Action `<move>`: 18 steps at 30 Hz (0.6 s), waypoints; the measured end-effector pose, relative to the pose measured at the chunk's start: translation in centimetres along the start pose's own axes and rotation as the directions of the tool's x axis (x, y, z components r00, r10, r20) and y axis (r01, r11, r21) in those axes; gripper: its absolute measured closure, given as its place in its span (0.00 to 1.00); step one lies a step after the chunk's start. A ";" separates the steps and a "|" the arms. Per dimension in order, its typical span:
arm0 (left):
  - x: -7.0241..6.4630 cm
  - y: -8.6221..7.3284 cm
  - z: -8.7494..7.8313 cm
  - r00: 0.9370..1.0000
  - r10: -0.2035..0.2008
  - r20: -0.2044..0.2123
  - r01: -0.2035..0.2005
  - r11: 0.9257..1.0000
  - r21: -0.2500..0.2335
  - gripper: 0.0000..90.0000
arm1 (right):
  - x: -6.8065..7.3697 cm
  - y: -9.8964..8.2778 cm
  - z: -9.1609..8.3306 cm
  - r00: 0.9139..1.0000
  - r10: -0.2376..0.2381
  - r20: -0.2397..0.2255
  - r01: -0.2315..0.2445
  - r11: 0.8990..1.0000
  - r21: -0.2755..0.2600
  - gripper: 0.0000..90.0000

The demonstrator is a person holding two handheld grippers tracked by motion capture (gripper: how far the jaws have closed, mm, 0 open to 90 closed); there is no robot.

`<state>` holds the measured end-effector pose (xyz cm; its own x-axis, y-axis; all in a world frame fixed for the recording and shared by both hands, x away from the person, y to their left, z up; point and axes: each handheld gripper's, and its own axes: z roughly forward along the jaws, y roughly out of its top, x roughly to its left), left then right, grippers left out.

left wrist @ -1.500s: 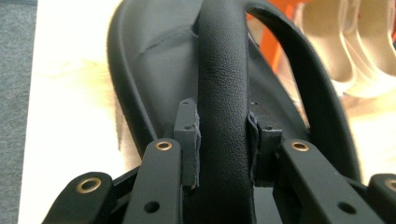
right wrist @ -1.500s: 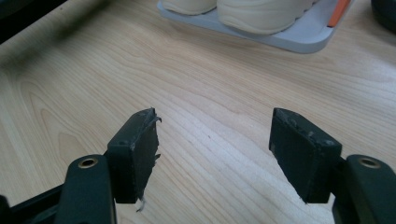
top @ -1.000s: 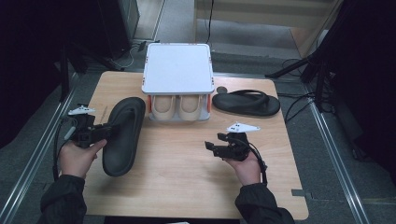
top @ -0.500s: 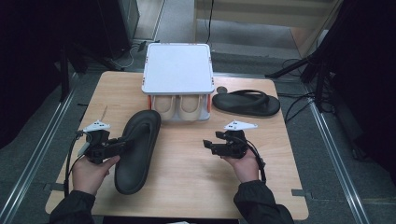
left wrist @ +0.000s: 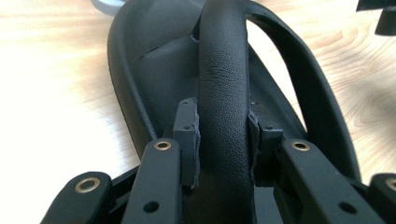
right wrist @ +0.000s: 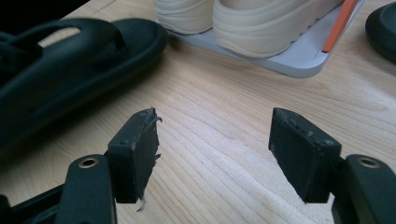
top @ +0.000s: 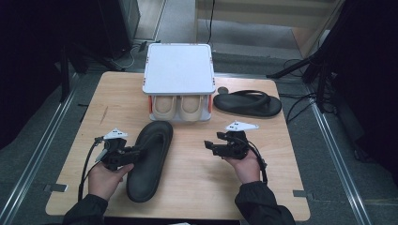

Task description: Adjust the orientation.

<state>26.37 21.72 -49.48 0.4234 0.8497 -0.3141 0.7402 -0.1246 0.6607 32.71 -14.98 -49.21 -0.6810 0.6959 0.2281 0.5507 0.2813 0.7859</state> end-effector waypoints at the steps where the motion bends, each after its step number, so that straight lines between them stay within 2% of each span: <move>1: -0.1 -0.1 0.3 1.000 0.003 -0.003 -0.003 1.000 0.003 0.78 | 0.0 0.0 0.0 1.000 0.000 0.000 0.000 1.000 -0.001 0.37; 4: -0.3 -0.2 1.1 1.000 0.005 -0.002 -0.005 1.000 0.008 0.77 | 0.0 0.0 -0.1 1.000 0.002 0.003 -0.002 1.000 0.001 0.37; 7: -0.4 -0.3 2.0 1.000 -0.010 0.027 0.010 1.000 0.025 0.77 | 0.0 -0.1 -0.2 1.000 0.002 0.005 -0.002 1.000 0.004 0.37; 9: -0.6 -0.4 2.5 1.000 -0.001 0.016 0.000 1.000 0.027 0.76 | 0.0 -0.1 -0.2 1.000 -0.003 0.008 0.003 1.000 0.006 0.37; 11: -0.8 -0.4 2.9 1.000 -0.002 0.028 0.001 0.999 0.037 0.76 | 0.0 -0.1 -0.3 1.000 -0.006 0.010 0.006 1.000 0.006 0.37; 18: -1.0 -0.4 3.5 0.999 0.000 0.051 -0.003 0.999 0.051 0.71 | 0.0 -0.2 -0.5 1.000 -0.010 0.024 0.009 1.000 0.010 0.37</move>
<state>27.51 19.10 -51.81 0.4500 0.8222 -0.3485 0.7645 -0.1530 0.6263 32.35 -15.31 -49.08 -0.6745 0.7087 0.2068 0.5493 0.2947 0.7819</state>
